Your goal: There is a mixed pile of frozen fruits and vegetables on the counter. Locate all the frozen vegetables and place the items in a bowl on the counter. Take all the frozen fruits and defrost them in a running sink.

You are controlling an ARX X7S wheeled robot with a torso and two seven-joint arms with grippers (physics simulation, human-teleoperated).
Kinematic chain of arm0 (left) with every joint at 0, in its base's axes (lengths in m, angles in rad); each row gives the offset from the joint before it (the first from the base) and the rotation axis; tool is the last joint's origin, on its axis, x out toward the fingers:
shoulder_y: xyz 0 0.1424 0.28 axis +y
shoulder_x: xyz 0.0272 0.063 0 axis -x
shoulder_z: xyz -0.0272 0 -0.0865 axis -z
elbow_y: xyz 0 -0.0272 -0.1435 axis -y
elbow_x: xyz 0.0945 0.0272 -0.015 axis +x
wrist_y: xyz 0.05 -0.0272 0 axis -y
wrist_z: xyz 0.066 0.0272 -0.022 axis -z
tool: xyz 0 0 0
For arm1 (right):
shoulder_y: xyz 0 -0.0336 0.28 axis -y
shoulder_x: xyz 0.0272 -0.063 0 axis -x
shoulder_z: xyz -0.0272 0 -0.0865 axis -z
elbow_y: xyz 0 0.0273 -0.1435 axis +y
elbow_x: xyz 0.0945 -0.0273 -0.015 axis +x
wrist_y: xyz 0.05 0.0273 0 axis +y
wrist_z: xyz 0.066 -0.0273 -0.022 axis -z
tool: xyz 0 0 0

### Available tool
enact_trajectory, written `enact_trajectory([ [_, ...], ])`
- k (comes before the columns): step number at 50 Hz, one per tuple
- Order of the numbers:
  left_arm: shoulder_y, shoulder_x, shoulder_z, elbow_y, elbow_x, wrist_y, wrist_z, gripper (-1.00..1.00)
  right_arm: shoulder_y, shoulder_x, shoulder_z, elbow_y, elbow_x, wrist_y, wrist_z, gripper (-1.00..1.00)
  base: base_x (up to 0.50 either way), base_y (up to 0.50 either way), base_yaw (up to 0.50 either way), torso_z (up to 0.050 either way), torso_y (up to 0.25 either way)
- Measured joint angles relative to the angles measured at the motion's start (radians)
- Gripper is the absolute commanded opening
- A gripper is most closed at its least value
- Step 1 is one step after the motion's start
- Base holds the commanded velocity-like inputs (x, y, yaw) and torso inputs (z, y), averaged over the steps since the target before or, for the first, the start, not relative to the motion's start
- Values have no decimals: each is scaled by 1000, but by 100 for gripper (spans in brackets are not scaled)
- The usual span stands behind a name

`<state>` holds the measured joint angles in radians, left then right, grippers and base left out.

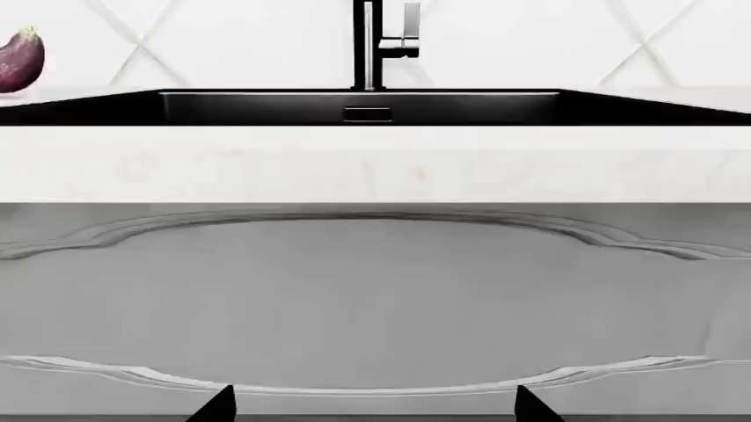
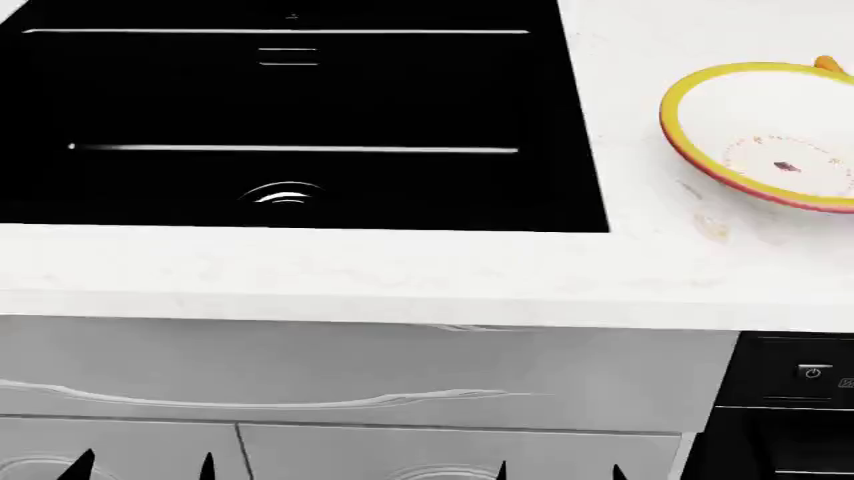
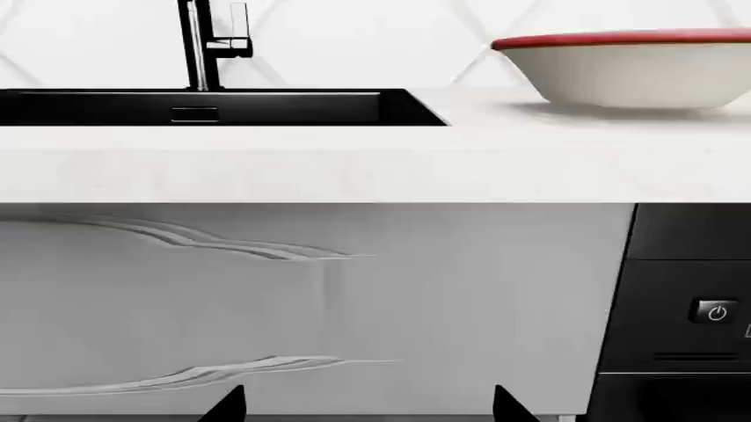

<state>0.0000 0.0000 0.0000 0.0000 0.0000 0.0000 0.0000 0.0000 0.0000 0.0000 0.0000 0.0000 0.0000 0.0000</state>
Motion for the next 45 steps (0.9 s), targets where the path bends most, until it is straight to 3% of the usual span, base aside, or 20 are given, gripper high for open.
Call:
enact_trajectory([
  [31,-7,-50,65,32,-39,-43,-85,100,8,52,-48,-28,89,61,58,100,0,0,0,0,0],
  [37,-1,-67,74,147,-53,-142,-98,100,21,71,-61,-140,106,192,74,100,0,0,0,0,0],
  [45,-13,-92,92,397,-62,-384,-124,100,76,105,-69,-389,125,453,103,100,0,0,0,0,0],
])
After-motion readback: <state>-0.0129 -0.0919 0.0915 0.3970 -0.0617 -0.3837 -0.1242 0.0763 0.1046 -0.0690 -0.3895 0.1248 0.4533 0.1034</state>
